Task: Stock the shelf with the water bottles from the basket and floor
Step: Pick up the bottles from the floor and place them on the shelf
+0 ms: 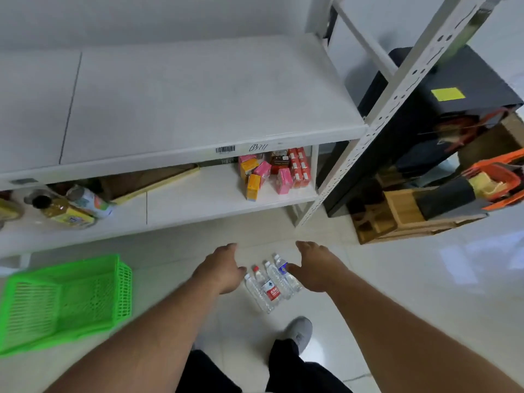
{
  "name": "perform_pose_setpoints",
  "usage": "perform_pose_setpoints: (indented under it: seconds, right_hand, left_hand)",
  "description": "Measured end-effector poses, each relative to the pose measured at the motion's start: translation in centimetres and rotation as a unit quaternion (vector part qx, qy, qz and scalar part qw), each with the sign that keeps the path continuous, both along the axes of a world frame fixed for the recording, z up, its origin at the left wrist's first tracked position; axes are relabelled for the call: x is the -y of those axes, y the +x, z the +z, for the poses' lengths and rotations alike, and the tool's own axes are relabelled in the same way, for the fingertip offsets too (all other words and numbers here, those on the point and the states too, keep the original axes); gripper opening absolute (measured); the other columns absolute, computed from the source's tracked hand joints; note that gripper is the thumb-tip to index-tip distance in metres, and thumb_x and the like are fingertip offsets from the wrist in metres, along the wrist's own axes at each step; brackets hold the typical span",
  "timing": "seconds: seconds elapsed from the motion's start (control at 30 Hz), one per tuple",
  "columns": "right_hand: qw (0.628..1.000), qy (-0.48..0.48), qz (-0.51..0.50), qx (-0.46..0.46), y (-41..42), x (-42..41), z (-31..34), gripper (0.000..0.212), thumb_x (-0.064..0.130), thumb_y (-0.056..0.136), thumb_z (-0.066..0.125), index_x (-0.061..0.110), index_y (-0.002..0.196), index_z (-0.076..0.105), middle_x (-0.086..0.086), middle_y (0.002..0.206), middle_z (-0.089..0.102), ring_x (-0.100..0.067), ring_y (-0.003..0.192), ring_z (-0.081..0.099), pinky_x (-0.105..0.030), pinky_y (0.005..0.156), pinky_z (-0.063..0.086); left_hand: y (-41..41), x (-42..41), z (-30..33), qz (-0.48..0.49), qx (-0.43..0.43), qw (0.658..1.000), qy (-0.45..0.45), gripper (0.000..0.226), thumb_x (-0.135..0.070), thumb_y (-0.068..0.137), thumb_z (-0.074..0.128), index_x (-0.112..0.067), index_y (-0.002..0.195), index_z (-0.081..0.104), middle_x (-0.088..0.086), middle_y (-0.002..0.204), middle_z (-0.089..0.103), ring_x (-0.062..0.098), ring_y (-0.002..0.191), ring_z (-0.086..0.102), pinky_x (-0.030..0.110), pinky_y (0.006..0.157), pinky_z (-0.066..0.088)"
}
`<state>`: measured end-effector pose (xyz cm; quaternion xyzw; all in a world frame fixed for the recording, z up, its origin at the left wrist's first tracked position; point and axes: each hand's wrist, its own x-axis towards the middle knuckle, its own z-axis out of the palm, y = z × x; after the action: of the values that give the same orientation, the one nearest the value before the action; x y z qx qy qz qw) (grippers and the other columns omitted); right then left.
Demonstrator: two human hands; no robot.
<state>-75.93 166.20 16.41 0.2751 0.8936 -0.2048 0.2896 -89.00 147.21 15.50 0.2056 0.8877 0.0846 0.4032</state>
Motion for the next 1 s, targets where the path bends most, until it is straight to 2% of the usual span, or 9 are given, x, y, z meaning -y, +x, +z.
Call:
perform_pose_setpoints:
  seconds: [0.13, 0.3, 0.43, 0.57, 0.7, 0.87, 1.0]
  right_hand:
    - [0.999, -0.019, 0.029, 0.032, 0.5, -1.4, -2.1, 0.068, 0.054, 0.093, 0.050, 0.015, 0.147, 0.036, -0.008, 0.148, 0.044, -0.029, 0.133, 0.043, -0.038, 0.104, 0.038]
    - [0.996, -0.050, 0.030, 0.067, 0.8, -0.3, -4.6, 0.069, 0.053, 0.092, 0.051, 0.015, 0.147, 0.036, -0.008, 0.146, 0.046, -0.028, 0.131, 0.047, -0.037, 0.104, 0.041]
    - [0.993, -0.049, 0.044, 0.101, 1.2, 1.0, -6.2, 0.070, 0.054, 0.091, 0.050, 0.017, 0.148, 0.036, -0.007, 0.145, 0.047, -0.026, 0.131, 0.047, -0.037, 0.103, 0.042]
    - [0.992, -0.043, 0.054, 0.109, 1.0, 1.7, -8.2, 0.072, 0.053, 0.093, 0.051, 0.017, 0.153, 0.030, -0.005, 0.150, 0.043, -0.024, 0.134, 0.045, -0.035, 0.106, 0.039]
    - [0.991, -0.038, 0.059, 0.114, -0.1, 2.0, -10.8, 0.069, 0.051, 0.095, 0.050, 0.017, 0.152, 0.032, -0.005, 0.149, 0.044, -0.023, 0.133, 0.047, -0.033, 0.106, 0.039]
    - [0.990, -0.060, 0.042, 0.119, -1.9, 2.2, -17.1, 0.057, 0.041, 0.098, 0.048, 0.021, 0.150, 0.036, 0.000, 0.149, 0.047, -0.020, 0.132, 0.049, -0.034, 0.108, 0.039]
    - [0.985, -0.087, 0.058, 0.137, -3.5, 1.5, -27.5, 0.051, 0.034, 0.101, 0.044, 0.022, 0.149, 0.036, -0.001, 0.149, 0.048, -0.022, 0.132, 0.050, -0.032, 0.107, 0.040]
  left_hand:
    - [2.5, 1.3, -2.0, 0.063, 0.036, 0.997, -0.022, 0.079, -0.048, 0.090, 0.055, -0.025, 0.155, 0.018, 0.002, 0.161, 0.024, 0.026, 0.142, 0.035, 0.037, 0.113, 0.033]
    - [3.9, 3.7, -4.7, 0.115, 0.060, 0.990, -0.046, 0.077, -0.046, 0.091, 0.054, -0.023, 0.155, 0.018, 0.005, 0.159, 0.027, 0.028, 0.141, 0.036, 0.038, 0.112, 0.034]
    - [4.7, 4.8, -7.0, 0.150, 0.084, 0.985, -0.024, 0.075, -0.044, 0.092, 0.054, -0.023, 0.155, 0.019, 0.006, 0.158, 0.029, 0.028, 0.139, 0.038, 0.039, 0.111, 0.036]
    - [5.6, 5.9, -9.5, 0.177, 0.113, 0.978, -0.010, 0.072, -0.042, 0.093, 0.054, -0.022, 0.154, 0.021, 0.008, 0.156, 0.033, 0.028, 0.138, 0.040, 0.039, 0.110, 0.038]
    - [6.3, 6.8, -12.8, 0.200, 0.137, 0.970, -0.006, 0.072, -0.042, 0.092, 0.053, -0.023, 0.154, 0.021, 0.007, 0.156, 0.032, 0.027, 0.139, 0.039, 0.036, 0.110, 0.037]
    - [7.4, 6.8, -19.2, 0.257, 0.154, 0.954, 0.000, 0.070, -0.042, 0.091, 0.054, -0.022, 0.152, 0.026, 0.006, 0.154, 0.037, 0.025, 0.138, 0.041, 0.034, 0.109, 0.037]
    - [8.5, 5.3, -28.2, 0.311, 0.165, 0.936, -0.003, 0.068, -0.045, 0.090, 0.052, -0.024, 0.151, 0.028, 0.004, 0.151, 0.040, 0.025, 0.135, 0.044, 0.036, 0.110, 0.037]
